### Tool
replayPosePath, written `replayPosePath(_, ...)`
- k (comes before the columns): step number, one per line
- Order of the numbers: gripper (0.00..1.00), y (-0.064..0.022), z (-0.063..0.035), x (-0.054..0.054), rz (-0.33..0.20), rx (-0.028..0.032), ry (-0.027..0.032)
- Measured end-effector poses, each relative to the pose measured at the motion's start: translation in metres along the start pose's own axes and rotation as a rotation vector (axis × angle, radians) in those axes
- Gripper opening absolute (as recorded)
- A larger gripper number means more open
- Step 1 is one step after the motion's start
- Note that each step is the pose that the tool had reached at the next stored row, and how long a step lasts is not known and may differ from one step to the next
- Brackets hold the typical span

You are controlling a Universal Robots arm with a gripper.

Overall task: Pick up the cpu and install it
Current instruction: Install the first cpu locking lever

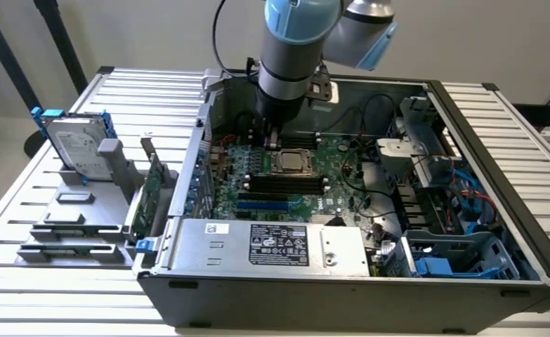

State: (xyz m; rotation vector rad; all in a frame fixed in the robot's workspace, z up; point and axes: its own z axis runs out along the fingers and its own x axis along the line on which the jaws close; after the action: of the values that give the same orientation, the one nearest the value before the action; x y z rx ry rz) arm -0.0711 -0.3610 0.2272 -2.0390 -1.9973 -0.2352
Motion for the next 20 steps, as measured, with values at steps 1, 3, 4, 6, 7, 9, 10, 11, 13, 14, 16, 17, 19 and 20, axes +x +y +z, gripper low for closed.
replayPosePath(1, 0.11, 0.0000, 0.0003, 0.001, -0.006, -0.0031, -0.0046)
replayPosePath(3, 0.11, -0.0001, 0.0009, 0.003, -0.015, -0.0078, -0.0167)
replayPosePath(4, 0.11, -0.0002, 0.0011, 0.004, -0.019, -0.0094, -0.0237)
replayPosePath(6, 0.11, -0.0004, 0.0018, 0.005, -0.024, -0.0123, -0.0398)
replayPosePath(7, 0.11, -0.0006, 0.0021, 0.006, -0.027, -0.0138, -0.0487)
replayPosePath(9, 0.11, -0.0011, 0.0027, 0.008, -0.031, -0.0166, -0.0667)
replayPosePath(10, 0.11, -0.0013, 0.0031, 0.009, -0.034, -0.0179, -0.0748)
replayPosePath(11, 0.11, -0.0015, 0.0035, 0.010, -0.036, -0.0193, -0.0831)
replayPosePath(13, 0.11, -0.0020, 0.0042, 0.013, -0.040, -0.0223, -0.0995)
replayPosePath(14, 0.11, -0.0022, 0.0047, 0.014, -0.042, -0.0239, -0.1079)
replayPosePath(16, 0.11, -0.0027, 0.0054, 0.016, -0.046, -0.0264, -0.1244)
replayPosePath(17, 0.11, -0.0031, 0.0058, 0.017, -0.048, -0.0277, -0.1333)
replayPosePath(19, 0.11, -0.0036, 0.0066, 0.020, -0.052, -0.0307, -0.1491)
replayPosePath(20, 0.11, -0.0039, 0.0070, 0.021, -0.053, -0.0325, -0.1570)
